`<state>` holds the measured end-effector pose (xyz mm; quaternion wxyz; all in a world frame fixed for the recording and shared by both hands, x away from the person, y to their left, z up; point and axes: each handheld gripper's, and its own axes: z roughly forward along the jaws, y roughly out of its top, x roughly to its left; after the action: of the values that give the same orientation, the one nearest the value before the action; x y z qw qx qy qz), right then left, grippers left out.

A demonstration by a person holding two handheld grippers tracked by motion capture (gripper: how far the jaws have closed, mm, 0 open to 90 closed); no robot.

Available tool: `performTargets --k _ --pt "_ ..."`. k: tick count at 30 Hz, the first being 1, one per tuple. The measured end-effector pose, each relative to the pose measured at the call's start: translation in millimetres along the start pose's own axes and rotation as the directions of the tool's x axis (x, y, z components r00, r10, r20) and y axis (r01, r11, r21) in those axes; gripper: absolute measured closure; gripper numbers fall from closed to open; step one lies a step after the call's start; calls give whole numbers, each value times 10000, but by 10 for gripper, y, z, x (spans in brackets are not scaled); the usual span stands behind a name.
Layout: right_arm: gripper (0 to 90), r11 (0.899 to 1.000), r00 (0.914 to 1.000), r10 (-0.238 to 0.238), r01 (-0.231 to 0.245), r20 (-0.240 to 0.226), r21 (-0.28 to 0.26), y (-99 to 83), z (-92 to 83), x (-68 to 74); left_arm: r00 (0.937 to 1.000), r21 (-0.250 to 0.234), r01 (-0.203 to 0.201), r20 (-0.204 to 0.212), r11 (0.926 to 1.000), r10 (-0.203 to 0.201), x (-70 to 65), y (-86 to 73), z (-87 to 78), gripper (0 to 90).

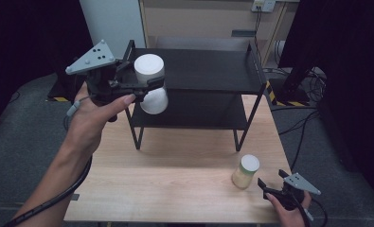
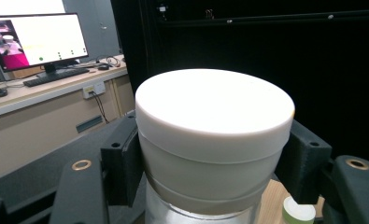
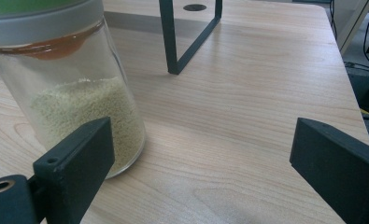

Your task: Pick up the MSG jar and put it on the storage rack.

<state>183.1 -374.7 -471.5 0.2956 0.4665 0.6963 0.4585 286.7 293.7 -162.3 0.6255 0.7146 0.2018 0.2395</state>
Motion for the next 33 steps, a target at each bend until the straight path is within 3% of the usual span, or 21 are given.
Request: performTargets --k 15,23,33 --pt "68 9999 9999 118 -119 100 20 -13 -21 -38 9998 -110 145 -106 9998 -146 282 188 208 328" --pt "68 10000 10000 74 -75 52 48 -11 -11 -30 9989 -210 386 -254 9990 -391 431 156 338 328" --pt "67 9999 10000 62 -62 -46 80 -7 9 -28 9954 82 553 -783 9984 -545 572 102 532 328"
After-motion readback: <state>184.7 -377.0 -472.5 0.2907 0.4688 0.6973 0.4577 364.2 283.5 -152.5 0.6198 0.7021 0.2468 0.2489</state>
